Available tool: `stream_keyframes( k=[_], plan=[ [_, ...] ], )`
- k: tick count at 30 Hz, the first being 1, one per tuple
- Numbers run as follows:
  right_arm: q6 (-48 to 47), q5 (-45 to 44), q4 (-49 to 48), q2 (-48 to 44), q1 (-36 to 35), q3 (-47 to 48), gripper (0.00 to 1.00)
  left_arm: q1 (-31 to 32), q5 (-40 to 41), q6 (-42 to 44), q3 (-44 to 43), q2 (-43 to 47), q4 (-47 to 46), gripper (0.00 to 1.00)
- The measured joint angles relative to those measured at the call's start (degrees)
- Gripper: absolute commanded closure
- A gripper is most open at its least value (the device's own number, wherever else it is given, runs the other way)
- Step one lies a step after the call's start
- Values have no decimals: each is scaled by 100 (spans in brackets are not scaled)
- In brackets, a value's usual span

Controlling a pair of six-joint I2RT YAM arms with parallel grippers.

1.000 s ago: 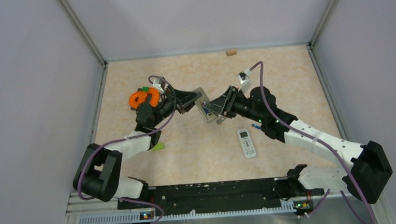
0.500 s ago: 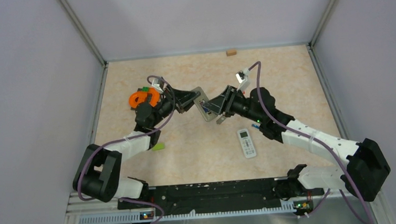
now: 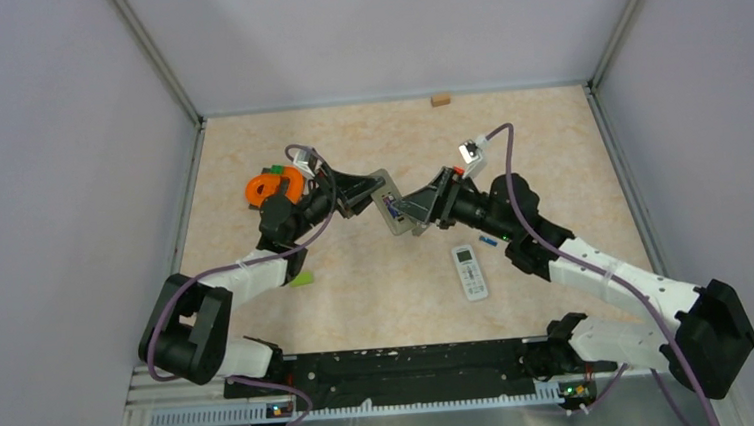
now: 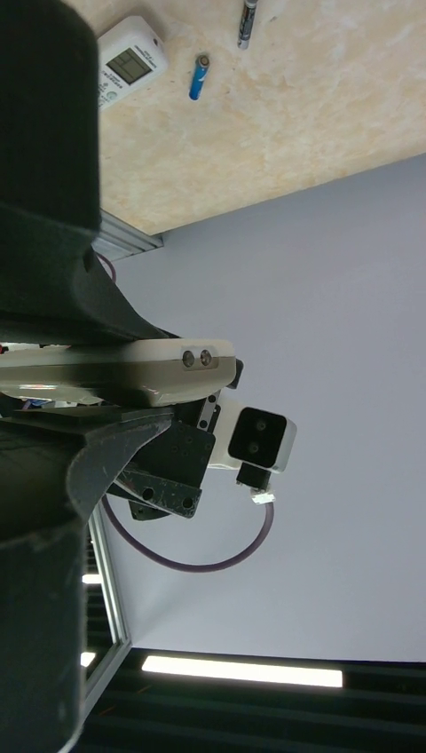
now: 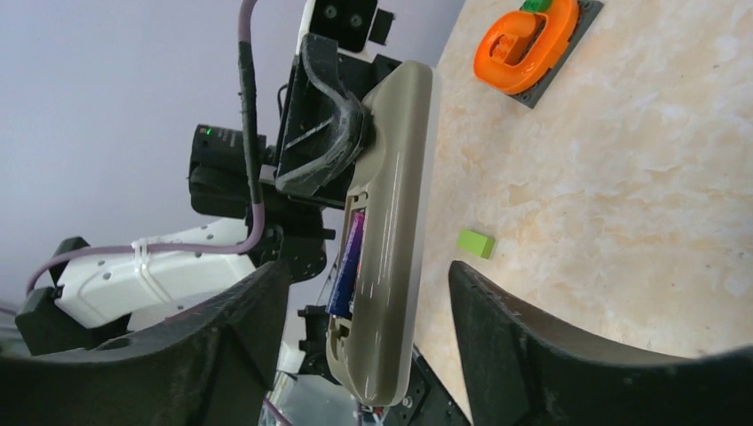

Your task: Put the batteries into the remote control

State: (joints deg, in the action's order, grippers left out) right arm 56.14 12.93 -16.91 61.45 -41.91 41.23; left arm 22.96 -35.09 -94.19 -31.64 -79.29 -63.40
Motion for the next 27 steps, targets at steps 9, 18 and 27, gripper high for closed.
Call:
stream_keyframes(
  k=[9,18,27],
  plan=[
    [-90,439,-267,-7,11,-162,61,0,-11,-61,0,0,-55,100],
    [-48,498,-444,20,20,-221,73,-11,-48,-57,0,0,-197,100],
    [17,466,-570,413,35,-166,74,-98,35,81,0,0,33,100]
  ],
)
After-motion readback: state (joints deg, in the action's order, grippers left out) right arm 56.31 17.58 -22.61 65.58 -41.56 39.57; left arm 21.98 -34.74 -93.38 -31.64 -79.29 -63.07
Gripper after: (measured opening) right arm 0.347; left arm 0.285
